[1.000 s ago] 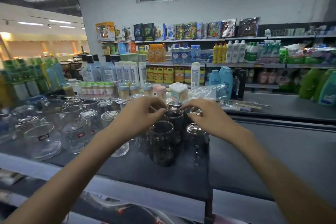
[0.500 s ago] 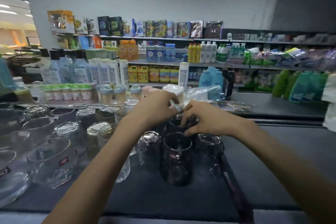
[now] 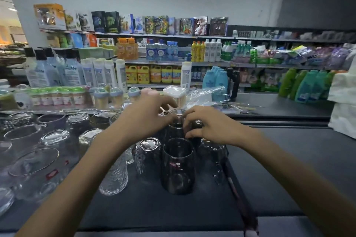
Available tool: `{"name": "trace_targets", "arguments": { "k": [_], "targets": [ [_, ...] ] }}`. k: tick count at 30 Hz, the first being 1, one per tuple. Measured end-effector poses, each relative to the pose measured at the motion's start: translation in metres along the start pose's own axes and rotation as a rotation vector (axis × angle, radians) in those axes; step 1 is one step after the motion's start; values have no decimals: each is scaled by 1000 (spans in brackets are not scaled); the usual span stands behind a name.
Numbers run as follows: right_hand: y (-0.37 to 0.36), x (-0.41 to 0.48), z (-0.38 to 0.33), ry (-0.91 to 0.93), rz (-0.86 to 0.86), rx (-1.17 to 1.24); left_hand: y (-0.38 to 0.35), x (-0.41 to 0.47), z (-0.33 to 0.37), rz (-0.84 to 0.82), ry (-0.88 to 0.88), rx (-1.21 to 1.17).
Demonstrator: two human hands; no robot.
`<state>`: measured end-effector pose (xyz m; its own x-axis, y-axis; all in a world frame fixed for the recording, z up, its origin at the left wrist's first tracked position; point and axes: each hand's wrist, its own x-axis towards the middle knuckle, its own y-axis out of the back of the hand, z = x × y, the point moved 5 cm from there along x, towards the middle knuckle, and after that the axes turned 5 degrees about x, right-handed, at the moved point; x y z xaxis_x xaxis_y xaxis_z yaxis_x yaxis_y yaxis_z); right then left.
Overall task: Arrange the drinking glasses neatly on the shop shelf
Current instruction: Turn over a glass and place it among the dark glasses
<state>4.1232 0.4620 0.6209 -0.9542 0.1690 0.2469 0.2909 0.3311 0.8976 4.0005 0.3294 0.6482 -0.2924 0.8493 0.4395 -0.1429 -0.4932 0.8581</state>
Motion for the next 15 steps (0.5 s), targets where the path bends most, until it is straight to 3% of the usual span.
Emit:
{"name": "trace_targets", "arguments": {
  "k": [5,11,15],
  "targets": [
    [26,-5,-5,43,158,53,11,-13,4,65,-20,-31],
    [30,-16,-11,45,218,194,33,-18,4,169,-23,-117],
    [21,-21,-6,-45,246,521,38,-22,4,201,-30,-129]
  ]
}}
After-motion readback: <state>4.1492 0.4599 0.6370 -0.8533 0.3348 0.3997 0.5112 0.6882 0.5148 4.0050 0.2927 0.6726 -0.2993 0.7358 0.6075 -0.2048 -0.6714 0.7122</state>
